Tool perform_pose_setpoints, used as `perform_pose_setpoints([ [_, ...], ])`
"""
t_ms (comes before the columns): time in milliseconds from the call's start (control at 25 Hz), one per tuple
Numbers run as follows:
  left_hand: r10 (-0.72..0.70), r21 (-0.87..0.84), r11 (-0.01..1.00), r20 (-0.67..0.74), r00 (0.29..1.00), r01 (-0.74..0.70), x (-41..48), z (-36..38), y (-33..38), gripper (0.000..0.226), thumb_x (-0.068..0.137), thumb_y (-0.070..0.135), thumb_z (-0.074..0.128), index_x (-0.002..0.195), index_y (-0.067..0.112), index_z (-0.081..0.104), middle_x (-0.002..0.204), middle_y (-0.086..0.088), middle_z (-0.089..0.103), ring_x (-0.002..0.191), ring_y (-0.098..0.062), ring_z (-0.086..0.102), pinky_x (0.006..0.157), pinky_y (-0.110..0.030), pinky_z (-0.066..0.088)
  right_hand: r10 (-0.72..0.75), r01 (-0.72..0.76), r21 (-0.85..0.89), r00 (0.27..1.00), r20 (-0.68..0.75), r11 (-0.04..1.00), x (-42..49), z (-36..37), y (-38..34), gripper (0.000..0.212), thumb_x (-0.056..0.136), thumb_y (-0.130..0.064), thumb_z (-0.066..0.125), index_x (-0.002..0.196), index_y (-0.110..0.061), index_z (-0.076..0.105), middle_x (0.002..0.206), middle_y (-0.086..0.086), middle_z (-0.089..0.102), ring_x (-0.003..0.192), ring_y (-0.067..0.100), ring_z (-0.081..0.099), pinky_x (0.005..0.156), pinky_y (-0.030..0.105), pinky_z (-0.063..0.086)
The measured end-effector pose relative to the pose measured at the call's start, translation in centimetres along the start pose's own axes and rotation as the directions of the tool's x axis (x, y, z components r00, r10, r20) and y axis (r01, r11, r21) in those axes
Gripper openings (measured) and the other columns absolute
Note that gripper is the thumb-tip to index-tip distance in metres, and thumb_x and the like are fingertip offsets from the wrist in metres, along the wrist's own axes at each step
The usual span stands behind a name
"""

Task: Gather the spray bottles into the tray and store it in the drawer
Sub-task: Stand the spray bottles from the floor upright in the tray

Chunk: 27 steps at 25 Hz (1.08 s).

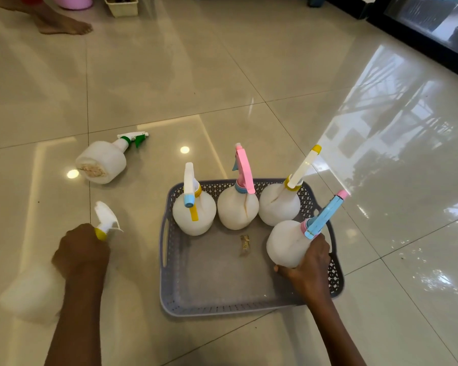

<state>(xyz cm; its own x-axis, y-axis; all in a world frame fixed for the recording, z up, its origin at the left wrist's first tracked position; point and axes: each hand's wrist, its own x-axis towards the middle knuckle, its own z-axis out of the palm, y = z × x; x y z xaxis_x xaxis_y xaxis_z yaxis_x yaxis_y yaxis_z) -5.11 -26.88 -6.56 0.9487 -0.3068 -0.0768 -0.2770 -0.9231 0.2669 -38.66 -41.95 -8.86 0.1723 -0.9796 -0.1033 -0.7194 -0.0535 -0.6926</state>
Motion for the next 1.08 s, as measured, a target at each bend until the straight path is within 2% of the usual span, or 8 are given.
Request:
perform_pose_setpoints([
  [160,0.16,-0.314,0.93,-0.125,0.979,-0.192,0.0,-4.0,-1.6,0.037,0.07,0.018,0.075,0.106,0.019,0.065,0.1,-0.017,0.07,0.092,-0.039,0.064,0.084,-0.047,0.052,0.006,-0.007,0.043,1.0,0.013,0.999,-1.3,-1.7,-1.0,0.114,0.049,-0.008,0.09,0.142,-0.007,0.025,0.146,0.012,0.032,0.134,0.028,0.03,0.11,0.042,0.031],
  [320,0.332,-0.872,0.43,-0.09,0.939,-0.236,-3.2,-8.6,-0.6,0.048,0.069,0.005,0.075,0.106,0.032,0.063,0.097,0.013,0.072,0.099,-0.008,0.066,0.089,-0.028,0.055,-0.025,0.014,-0.268,0.999,-0.037,0.963,-4.1,-5.7,-3.4,0.061,0.064,-0.002,0.077,0.118,-0.007,0.048,0.115,0.014,0.053,0.106,0.03,0.049,0.077,0.032,0.041],
  [400,0.417,-0.922,0.276,-0.138,0.898,-0.27,-5.5,-10.3,0.3,0.046,0.064,0.012,0.077,0.107,0.018,0.062,0.093,0.02,0.073,0.096,-0.002,0.066,0.083,-0.018,0.055,-0.002,0.06,-0.352,0.986,0.165,0.934,-5.5,-8.0,-5.8,0.026,0.074,-0.013,0.071,0.092,-0.022,0.055,0.09,-0.003,0.059,0.082,0.014,0.056,0.059,0.023,0.039],
  [480,0.459,-0.935,0.196,-0.178,0.87,-0.294,-7.1,-11.4,1.2,0.05,0.059,0.019,0.077,0.105,0.009,0.061,0.089,0.021,0.074,0.091,-0.002,0.068,0.079,-0.017,0.055,-0.075,0.162,-0.209,0.926,0.371,0.964,-6.4,-8.4,-8.4,0.024,0.073,-0.02,0.074,0.082,-0.031,0.055,0.083,-0.012,0.063,0.078,0.007,0.06,0.059,0.017,0.044],
  [640,0.611,-0.954,0.17,-0.096,0.786,-0.248,-9.5,-11.4,5.5,0.049,0.049,-0.003,0.074,0.096,0.009,0.065,0.083,0.017,0.075,0.081,-0.003,0.068,0.072,-0.018,0.055,-0.386,0.35,0.167,0.786,0.483,0.922,-7.3,-3.9,-12.0,0.08,0.062,-0.035,0.082,0.128,-0.033,0.038,0.126,-0.019,0.049,0.115,-0.002,0.047,0.095,0.011,0.04],
  [720,0.668,-0.967,0.181,-0.011,0.744,-0.177,-11.0,-10.4,7.5,0.055,0.042,0.004,0.079,0.096,0.007,0.068,0.089,0.01,0.076,0.086,-0.007,0.07,0.075,-0.02,0.055,-0.455,0.374,0.265,0.795,0.402,0.889,-7.1,-1.9,-12.7,0.095,0.058,-0.04,0.083,0.135,-0.034,0.029,0.136,-0.018,0.043,0.125,-0.001,0.04,0.103,0.018,0.038],
  [880,0.706,-0.977,0.197,0.085,0.703,-0.08,-11.7,-8.2,8.9,0.053,0.042,0.011,0.082,0.093,0.021,0.073,0.094,0.004,0.076,0.091,-0.015,0.071,0.079,-0.023,0.056,-0.494,0.416,0.322,0.842,0.215,0.85,-6.1,-1.0,-12.3,0.089,0.056,-0.043,0.083,0.13,-0.04,0.035,0.129,-0.019,0.049,0.119,0.0,0.047,0.093,0.016,0.044],
  [1080,0.815,-0.96,0.273,0.198,0.545,-0.06,-11.8,-7.5,8.8,0.053,0.062,-0.014,0.075,0.104,0.019,0.067,0.11,0.008,0.072,0.108,-0.009,0.064,0.093,-0.019,0.049,-0.388,0.378,0.112,0.918,0.082,0.919,-5.1,0.1,-8.8,0.084,0.052,-0.049,0.08,0.125,-0.033,0.041,0.11,-0.02,0.047,0.1,0.0,0.048,0.073,0.008,0.039],
])
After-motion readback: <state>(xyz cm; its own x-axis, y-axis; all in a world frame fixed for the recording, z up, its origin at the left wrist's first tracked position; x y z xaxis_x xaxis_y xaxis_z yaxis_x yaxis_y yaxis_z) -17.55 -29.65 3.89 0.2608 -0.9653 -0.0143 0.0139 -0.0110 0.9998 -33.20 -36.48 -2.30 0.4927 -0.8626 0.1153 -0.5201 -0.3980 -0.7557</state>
